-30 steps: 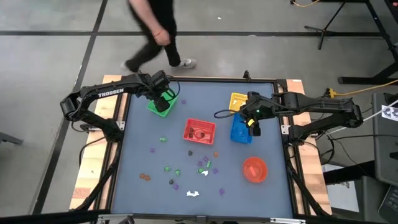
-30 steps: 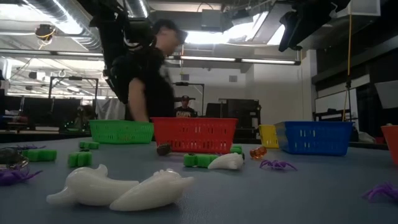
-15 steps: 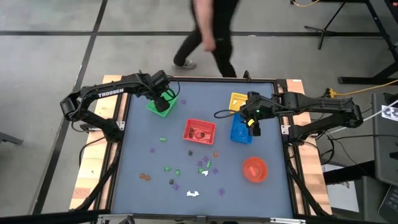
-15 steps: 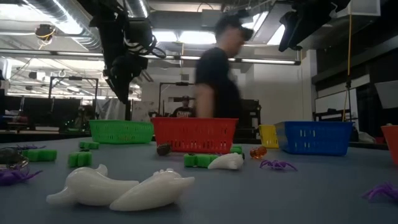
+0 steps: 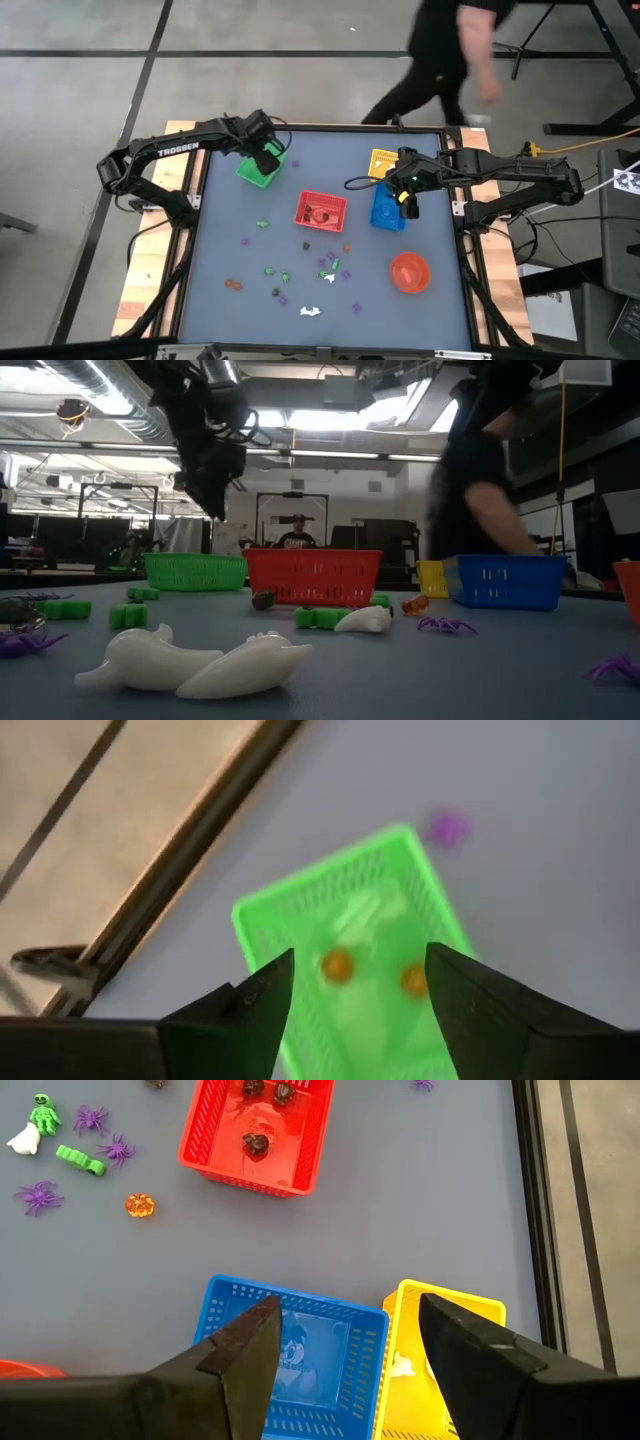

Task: Sort Halloween decoration
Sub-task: Put the violet spider toy into the blue bin

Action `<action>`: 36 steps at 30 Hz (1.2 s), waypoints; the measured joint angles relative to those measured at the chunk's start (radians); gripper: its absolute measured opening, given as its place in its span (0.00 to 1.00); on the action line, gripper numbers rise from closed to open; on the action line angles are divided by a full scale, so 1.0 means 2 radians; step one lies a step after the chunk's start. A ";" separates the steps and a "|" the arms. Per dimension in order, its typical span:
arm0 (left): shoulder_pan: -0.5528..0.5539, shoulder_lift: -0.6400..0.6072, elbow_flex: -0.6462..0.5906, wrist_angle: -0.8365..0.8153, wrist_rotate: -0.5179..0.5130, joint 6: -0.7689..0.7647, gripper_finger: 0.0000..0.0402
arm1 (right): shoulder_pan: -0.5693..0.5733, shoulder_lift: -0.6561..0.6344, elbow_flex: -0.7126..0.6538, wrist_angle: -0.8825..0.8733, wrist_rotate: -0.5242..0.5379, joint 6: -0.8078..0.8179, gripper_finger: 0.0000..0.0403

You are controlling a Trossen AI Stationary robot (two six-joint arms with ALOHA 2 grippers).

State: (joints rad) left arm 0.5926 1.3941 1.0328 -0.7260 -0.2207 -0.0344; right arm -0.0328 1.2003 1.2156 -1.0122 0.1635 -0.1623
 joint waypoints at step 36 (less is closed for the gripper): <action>0.003 0.212 0.226 0.030 0.080 0.061 0.47 | 0.000 0.000 0.000 0.018 0.000 -0.002 0.59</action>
State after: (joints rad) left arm 0.5990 1.8187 1.4841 -0.6666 -0.0608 0.0884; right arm -0.0327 1.2003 1.2156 -0.9756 0.1638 -0.1658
